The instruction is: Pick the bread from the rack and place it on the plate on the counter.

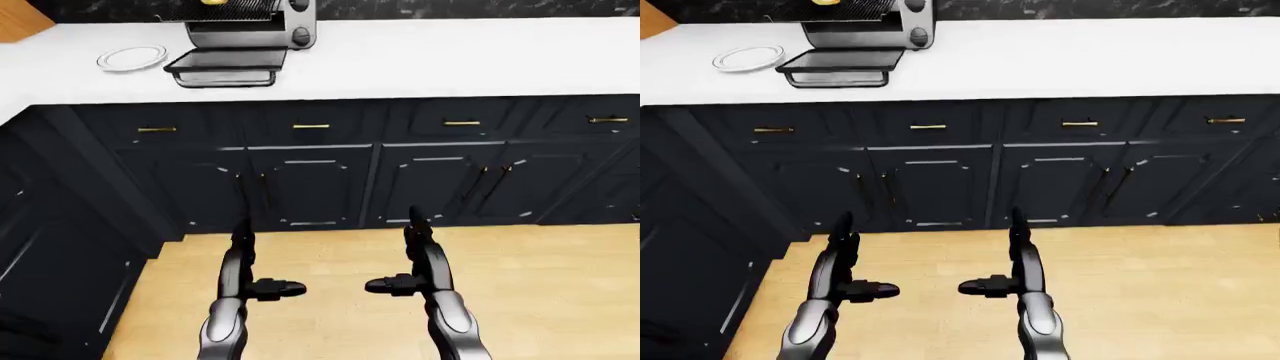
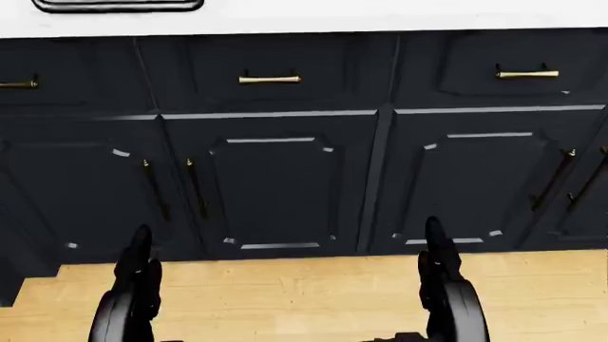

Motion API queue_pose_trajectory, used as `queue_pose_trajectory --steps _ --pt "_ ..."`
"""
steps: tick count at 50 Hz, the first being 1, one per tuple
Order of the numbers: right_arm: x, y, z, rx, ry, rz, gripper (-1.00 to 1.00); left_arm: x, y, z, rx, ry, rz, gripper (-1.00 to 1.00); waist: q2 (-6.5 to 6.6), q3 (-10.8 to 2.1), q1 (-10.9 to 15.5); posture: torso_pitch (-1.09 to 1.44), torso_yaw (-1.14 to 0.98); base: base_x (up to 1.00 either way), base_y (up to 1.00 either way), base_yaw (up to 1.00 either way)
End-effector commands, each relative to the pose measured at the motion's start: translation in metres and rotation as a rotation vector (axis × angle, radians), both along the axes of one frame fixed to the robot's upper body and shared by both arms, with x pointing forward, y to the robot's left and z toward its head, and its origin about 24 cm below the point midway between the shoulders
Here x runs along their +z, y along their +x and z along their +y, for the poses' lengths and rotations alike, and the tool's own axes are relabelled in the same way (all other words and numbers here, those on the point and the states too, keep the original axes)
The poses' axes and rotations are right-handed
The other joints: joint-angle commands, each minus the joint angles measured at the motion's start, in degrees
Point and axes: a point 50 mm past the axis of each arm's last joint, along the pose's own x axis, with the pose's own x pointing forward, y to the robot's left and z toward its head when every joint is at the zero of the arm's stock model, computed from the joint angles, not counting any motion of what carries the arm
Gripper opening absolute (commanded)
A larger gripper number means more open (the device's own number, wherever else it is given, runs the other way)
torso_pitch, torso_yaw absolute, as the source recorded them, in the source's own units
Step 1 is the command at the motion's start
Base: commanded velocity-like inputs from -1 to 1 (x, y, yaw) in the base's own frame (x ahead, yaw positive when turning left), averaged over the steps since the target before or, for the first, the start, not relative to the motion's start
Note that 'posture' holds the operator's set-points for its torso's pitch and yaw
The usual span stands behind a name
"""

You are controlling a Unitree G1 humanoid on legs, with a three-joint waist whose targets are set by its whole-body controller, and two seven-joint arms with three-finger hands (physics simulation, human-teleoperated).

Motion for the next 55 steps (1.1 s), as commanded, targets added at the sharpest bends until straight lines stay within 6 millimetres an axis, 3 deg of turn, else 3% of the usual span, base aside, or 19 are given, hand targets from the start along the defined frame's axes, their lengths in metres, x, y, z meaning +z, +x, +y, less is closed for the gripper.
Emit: queue_pose_trajectory --steps 1,3,4,5,7,13,20,23,25,28,31,36,37,38,39,41,52,53,55 --pt "0.051 0.013 0.002 0.013 -0.055 -0.18 1.0 0.049 0.005 0.004 -0.003 -0.029 -0.156 1.0 -0.45 -0.05 -0.1 0.0 0.0 0.0 0.0 0.0" --pt "0.064 0.015 0.002 0.028 -0.077 -0.205 1.0 0.058 0.004 0.004 -0.012 0.004 -0.161 1.0 -0.07 -3.83 0.7 0.0 0.0 0.0 0.0 0.0" --pt "0.069 0.016 0.002 0.031 -0.074 -0.208 1.0 0.065 0.004 0.006 -0.015 0.011 -0.165 1.0 0.11 -2.01 0.7 0.0 0.0 0.0 0.0 0.0" --pt "0.081 0.017 0.001 0.027 -0.056 -0.228 1.0 0.074 0.006 0.007 -0.011 0.016 -0.179 1.0 -0.46 -1.27 0.4 0.0 0.0 0.0 0.0 0.0" --pt "0.098 0.018 0.001 0.029 -0.072 -0.25 1.0 0.089 0.007 0.009 -0.011 0.004 -0.198 1.0 -0.36 -3.99 0.6 0.0 0.0 0.0 0.0 0.0" --pt "0.159 0.021 -0.004 0.023 -0.101 -0.321 1.0 0.139 0.016 0.015 0.009 0.014 -0.244 1.0 -0.12 -4.92 0.7 0.0 0.0 0.0 0.0 0.0" --pt "0.239 0.033 -0.001 0.053 -0.144 -0.438 1.0 0.214 0.029 0.025 0.024 0.107 -0.351 1.0 0.1 -4.83 0.5 0.0 0.0 0.0 0.0 0.0" --pt "0.26 0.035 0.001 0.069 -0.146 -0.482 1.0 0.232 0.033 0.023 0.002 0.153 -0.38 1.0 0.2 -4.42 0.4 0.0 0.0 0.0 0.0 0.0" --pt "0.269 0.035 0.003 0.075 -0.149 -0.504 1.0 0.24 0.035 0.023 0.004 0.145 -0.392 1.0 0.45 -5.32 0.3 0.0 0.0 0.02 0.09 0.0" --pt "0.284 0.033 0.006 0.092 -0.159 -0.535 1.0 0.257 0.038 0.027 0.02 0.148 -0.426 1.0 -0.4 -3.21 0.0 0.0 0.0 0.24 0.35 0.0" --pt "0.295 0.03 0.008 0.098 -0.157 -0.554 1.0 0.265 0.037 0.028 0.028 0.171 -0.448 1.0 -0.99 -3.24 -0.5 0.0 0.0 0.34 0.42 0.0" --pt "0.31 0.019 0.01 0.111 -0.142 -0.587 1.0 0.276 0.029 0.033 0.057 0.171 -0.477 1.0 2.74 -2.19 -1.8 0.0 0.0 0.34 0.42 0.0" --pt "0.311 0.018 0.01 0.109 -0.143 -0.59 1.0 0.278 0.027 0.035 0.061 0.169 -0.48 1.0 4.53 -2.62 -1.9 0.0 0.0 0.34 0.42 0.0" --pt "0.312 0.018 0.009 0.107 -0.146 -0.592 1.0 0.28 0.025 0.037 0.07 0.169 -0.488 1.0 7.67 -3.38 -1.7 0.0 0.0 0.33 0.41 0.0" --pt "0.312 0.018 0.009 0.106 -0.143 -0.593 1.0 0.281 0.024 0.037 0.073 0.171 -0.493 1.0 5.17 -2.35 -1.3 0.0 0.0 0.34 0.41 0.0" --pt "0.311 0.017 0.009 0.104 -0.144 -0.595 1.0 0.282 0.023 0.037 0.074 0.17 -0.497 1.0 5.01 -2.17 -1.2 0.0 0.0 0.34 0.42 0.0" --pt "0.321 0.013 0.009 0.094 -0.134 -0.618 1.0 0.293 0.019 0.044 0.104 0.184 -0.522 1.0 -1.97 -2.28 0.9 0.0 0.0 0.34 0.42 0.0" --pt "0.32 0.013 0.009 0.097 -0.131 -0.62 1.0 0.294 0.017 0.045 0.112 0.188 -0.528 1.0 -0.63 -2.18 0.2 0.0 0.0 0.33 0.41 0.0" --pt "0.319 0.013 0.009 0.096 -0.128 -0.62 1.0 0.295 0.016 0.046 0.116 0.191 -0.53 1.0 -2.23 -2.07 0.3 0.0 0.0 0.34 0.41 0.0"
